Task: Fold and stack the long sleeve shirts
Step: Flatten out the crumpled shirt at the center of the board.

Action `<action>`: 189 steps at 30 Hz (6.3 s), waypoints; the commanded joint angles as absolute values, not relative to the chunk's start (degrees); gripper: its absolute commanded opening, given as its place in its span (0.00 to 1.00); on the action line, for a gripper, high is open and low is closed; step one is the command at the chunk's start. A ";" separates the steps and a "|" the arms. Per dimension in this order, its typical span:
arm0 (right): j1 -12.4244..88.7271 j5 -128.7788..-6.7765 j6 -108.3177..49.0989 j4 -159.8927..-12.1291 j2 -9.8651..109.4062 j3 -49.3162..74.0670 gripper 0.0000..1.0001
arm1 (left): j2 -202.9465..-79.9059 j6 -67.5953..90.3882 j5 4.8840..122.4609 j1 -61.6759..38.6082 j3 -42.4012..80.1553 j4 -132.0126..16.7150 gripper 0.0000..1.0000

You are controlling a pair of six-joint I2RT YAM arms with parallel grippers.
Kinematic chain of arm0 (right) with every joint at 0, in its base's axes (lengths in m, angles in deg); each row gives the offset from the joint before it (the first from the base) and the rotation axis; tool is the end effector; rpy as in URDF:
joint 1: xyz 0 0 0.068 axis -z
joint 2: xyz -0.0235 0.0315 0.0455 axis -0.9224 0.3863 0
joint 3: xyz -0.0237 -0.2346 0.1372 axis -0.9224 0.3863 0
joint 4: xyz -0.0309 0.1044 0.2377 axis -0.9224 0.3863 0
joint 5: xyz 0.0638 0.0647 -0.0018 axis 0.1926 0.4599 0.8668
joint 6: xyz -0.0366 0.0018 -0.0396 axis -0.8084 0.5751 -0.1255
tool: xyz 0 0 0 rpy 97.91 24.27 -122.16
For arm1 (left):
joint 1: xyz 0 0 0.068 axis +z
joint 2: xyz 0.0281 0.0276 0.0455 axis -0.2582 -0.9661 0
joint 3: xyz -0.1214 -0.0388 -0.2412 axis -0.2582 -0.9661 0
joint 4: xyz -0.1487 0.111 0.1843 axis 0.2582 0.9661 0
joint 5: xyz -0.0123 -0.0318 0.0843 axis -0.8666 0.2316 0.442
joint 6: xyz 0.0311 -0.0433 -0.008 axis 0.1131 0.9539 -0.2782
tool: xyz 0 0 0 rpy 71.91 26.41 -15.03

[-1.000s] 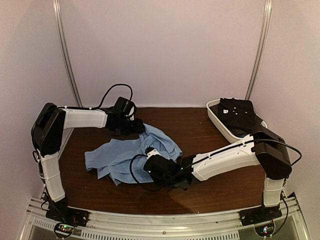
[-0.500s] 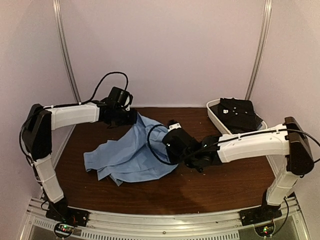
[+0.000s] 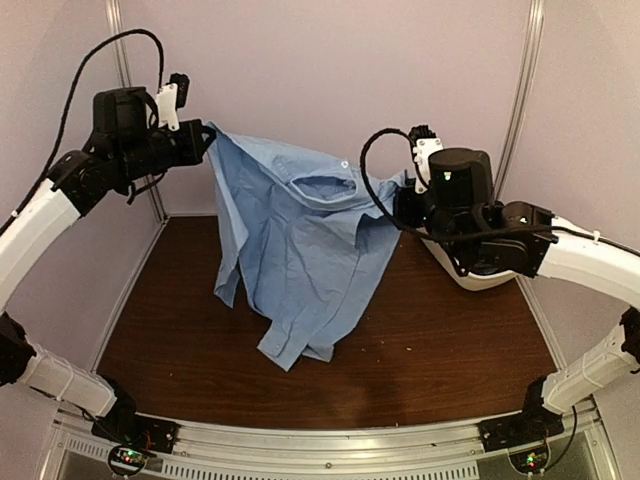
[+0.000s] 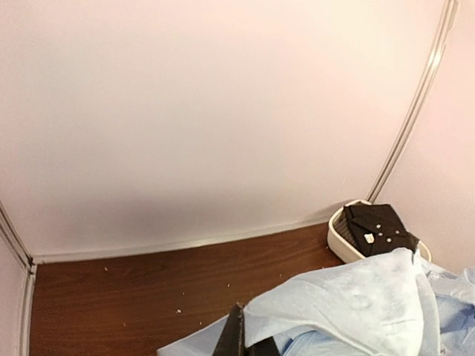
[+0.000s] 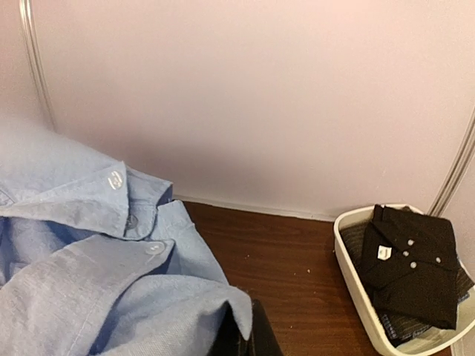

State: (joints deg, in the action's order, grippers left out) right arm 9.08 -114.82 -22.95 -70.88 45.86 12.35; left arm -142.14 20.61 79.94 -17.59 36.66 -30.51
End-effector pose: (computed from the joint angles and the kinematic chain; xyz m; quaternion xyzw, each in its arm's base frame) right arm 0.1798 0.2472 0.3943 -0.1035 0.7770 0.1069 0.6116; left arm 0.2450 -0.1504 0.4655 0.0349 0.7713 -0.2361 0.5900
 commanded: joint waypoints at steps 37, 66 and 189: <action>40.13 -60.87 -22.44 -63.27 80.94 -6.14 0.79 | -169.03 21.44 73.29 2.92 37.13 -21.68 0.60; 20.70 -74.70 -2.39 -72.61 52.19 45.68 0.84 | -157.08 36.50 58.02 -9.54 6.17 -42.80 0.66; 9.78 -73.84 -1.93 -76.56 60.97 39.94 0.61 | -209.57 41.86 65.29 -14.48 66.21 -43.56 0.57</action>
